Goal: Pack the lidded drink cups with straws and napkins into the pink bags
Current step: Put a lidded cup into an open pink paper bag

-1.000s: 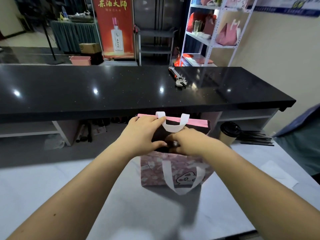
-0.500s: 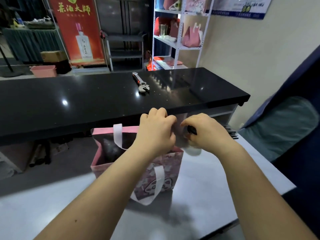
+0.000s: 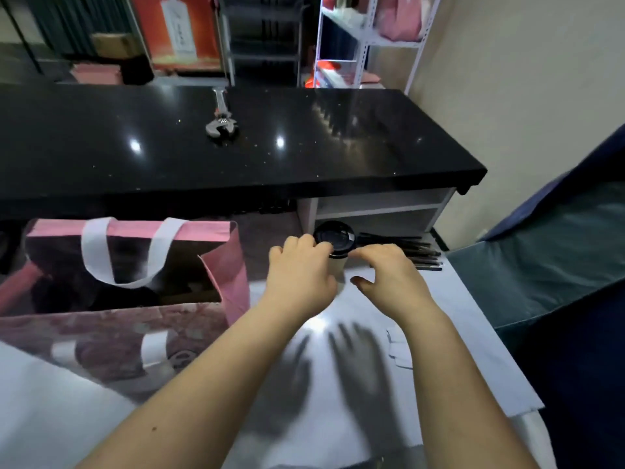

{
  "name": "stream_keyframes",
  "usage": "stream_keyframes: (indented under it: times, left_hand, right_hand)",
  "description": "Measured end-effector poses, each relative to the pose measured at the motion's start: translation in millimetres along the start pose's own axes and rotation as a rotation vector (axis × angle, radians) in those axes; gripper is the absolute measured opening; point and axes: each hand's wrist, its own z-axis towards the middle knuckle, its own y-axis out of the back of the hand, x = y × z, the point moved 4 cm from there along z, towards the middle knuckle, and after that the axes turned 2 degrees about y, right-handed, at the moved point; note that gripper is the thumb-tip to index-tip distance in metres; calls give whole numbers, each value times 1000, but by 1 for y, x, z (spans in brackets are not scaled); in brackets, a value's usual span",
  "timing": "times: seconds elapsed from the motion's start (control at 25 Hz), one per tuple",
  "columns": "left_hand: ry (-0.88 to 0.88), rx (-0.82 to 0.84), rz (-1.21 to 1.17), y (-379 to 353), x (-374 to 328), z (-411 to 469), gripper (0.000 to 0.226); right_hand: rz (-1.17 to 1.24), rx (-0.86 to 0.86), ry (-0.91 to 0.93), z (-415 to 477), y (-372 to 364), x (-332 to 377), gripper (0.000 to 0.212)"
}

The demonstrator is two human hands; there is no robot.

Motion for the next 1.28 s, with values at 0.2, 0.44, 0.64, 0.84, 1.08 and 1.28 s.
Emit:
stream_keyframes:
  times: [0.2, 0.44, 0.64, 0.84, 1.08, 1.28]
  left_hand:
    - [217, 75, -32, -52, 12, 10, 48]
    - [277, -41, -69, -56, 15, 3, 54]
    - [255, -119, -78, -34, 10, 14, 55]
    - [148, -253, -135, 27, 6, 24, 51]
    - [-5, -215, -257, 110, 74, -6, 40]
    - [110, -43, -261, 140, 158, -48, 34]
  right_hand:
    - [78, 64, 40, 21, -34, -32, 58]
    - [56, 152, -60, 78, -61, -32, 83]
    - [135, 149, -9, 85, -68, -15, 66]
    - [313, 53, 166, 77, -17, 8, 66]
    - [432, 37, 285, 84, 51, 59, 67]
    - [464, 13, 307, 90, 72, 117, 67]
